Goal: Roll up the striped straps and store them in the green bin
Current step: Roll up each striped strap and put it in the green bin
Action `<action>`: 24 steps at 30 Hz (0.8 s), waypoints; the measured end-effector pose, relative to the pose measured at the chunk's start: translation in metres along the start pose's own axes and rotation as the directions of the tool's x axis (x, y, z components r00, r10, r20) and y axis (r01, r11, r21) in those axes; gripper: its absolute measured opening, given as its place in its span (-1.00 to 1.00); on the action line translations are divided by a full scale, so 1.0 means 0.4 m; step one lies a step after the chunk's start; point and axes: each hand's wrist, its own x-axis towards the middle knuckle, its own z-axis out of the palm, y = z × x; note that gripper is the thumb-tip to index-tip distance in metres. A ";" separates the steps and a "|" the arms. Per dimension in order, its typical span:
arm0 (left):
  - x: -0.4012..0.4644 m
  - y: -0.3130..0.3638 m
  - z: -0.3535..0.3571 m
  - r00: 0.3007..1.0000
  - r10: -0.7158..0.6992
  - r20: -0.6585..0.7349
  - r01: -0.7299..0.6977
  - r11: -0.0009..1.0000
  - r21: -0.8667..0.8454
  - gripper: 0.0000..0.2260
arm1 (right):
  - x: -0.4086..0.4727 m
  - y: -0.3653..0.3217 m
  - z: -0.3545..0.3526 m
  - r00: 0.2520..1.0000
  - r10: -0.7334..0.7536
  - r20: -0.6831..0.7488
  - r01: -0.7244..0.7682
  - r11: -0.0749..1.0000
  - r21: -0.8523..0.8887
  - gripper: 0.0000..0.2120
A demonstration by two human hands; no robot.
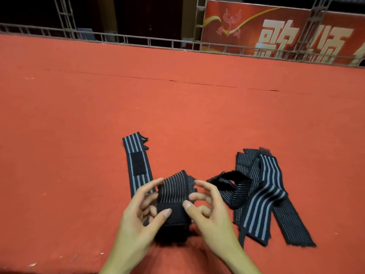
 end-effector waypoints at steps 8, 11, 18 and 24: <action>-0.068 0.066 -0.002 0.972 0.029 0.232 -0.026 1.000 -0.013 -0.32 | -0.010 -0.072 0.002 0.987 -0.131 -0.090 0.135 0.990 0.048 -0.59; -0.081 0.088 -0.010 0.969 0.045 0.241 -0.027 0.997 -0.079 -0.30 | -0.017 -0.079 -0.016 0.991 -0.134 -0.013 0.135 0.988 0.080 -0.60; -0.092 0.093 -0.027 0.983 0.046 0.179 -0.011 0.981 -0.194 -0.28 | -0.044 -0.110 -0.052 0.984 -0.173 0.050 0.168 0.981 0.097 -0.55; -0.095 0.119 -0.033 0.984 0.096 0.151 -0.070 0.982 -0.174 -0.27 | -0.024 -0.148 -0.102 0.959 -0.279 -0.048 0.277 0.960 -0.045 -0.50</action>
